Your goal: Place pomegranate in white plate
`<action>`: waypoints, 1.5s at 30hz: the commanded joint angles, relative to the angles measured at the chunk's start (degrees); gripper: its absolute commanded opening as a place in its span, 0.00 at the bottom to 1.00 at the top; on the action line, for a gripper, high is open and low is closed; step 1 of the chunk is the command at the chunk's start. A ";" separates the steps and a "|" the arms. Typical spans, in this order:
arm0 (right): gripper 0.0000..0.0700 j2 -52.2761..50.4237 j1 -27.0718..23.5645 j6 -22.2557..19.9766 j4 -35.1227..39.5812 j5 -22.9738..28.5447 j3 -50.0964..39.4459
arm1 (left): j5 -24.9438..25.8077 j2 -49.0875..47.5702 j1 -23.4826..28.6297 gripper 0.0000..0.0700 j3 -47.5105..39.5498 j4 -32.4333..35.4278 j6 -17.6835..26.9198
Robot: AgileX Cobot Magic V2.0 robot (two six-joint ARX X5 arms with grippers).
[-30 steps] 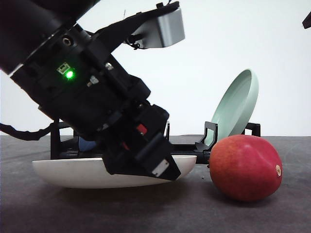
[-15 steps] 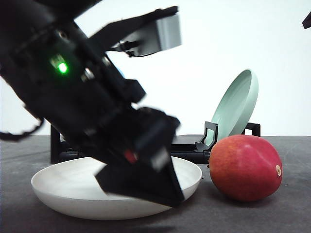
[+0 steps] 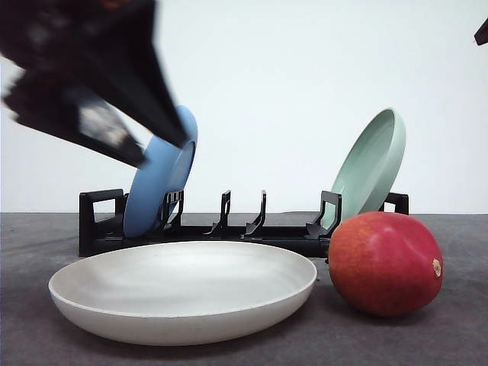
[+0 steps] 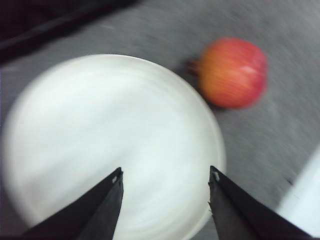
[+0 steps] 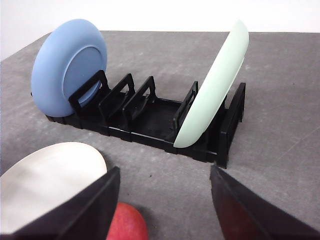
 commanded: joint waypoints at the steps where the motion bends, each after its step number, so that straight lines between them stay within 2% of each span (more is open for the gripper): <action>1: 0.52 0.11 0.22 -0.17 0.64 -0.02 0.94 | 0.07 -1.42 3.32 0.46 0.76 -1.47 -0.43; 4: 0.54 0.11 0.22 1.04 0.69 -0.01 0.94 | 0.07 -4.58 9.85 0.46 0.76 -4.44 1.04; 7: 0.68 0.12 0.24 2.37 0.67 -0.56 0.94 | 0.09 -6.81 15.89 0.46 0.76 -6.79 3.36; 8: 0.70 0.13 0.24 2.71 0.60 -1.26 0.94 | 0.14 -7.38 17.81 0.46 0.76 -7.37 3.79; 12: 0.70 1.11 0.46 4.88 0.45 -4.48 0.96 | 1.76 -8.86 23.66 0.46 0.76 -8.61 3.93; 15: 0.70 3.64 1.80 7.61 0.13 -6.83 1.29 | 2.40 -9.24 25.97 0.46 0.76 -8.73 3.90; 18: 0.70 7.46 4.62 7.99 -1.82 -5.00 2.76 | 2.40 -9.25 26.71 0.46 0.76 -8.71 3.90; 23: 0.71 16.68 11.50 7.95 -7.20 4.18 8.39 | 2.40 -9.25 26.74 0.46 0.76 -8.66 3.95; 26: 0.71 22.92 15.43 7.82 -10.04 7.34 12.15 | 2.38 -9.25 26.74 0.46 0.76 -8.58 4.12; 32: 0.73 34.29 20.17 7.50 -11.12 7.76 16.91 | 2.38 -9.25 26.74 0.46 0.76 -8.60 5.22; 35: 0.86 38.84 21.45 7.52 -11.10 7.71 18.24 | 2.38 -9.25 26.74 0.45 0.76 -8.60 5.22; 41: 0.90 44.65 22.65 5.71 -10.64 7.54 18.51 | 2.38 -9.25 26.74 0.45 0.76 -8.58 5.22; 45: 0.99 47.83 22.84 4.15 -10.61 7.54 18.51 | 2.38 -9.23 26.74 0.45 0.76 -8.35 5.22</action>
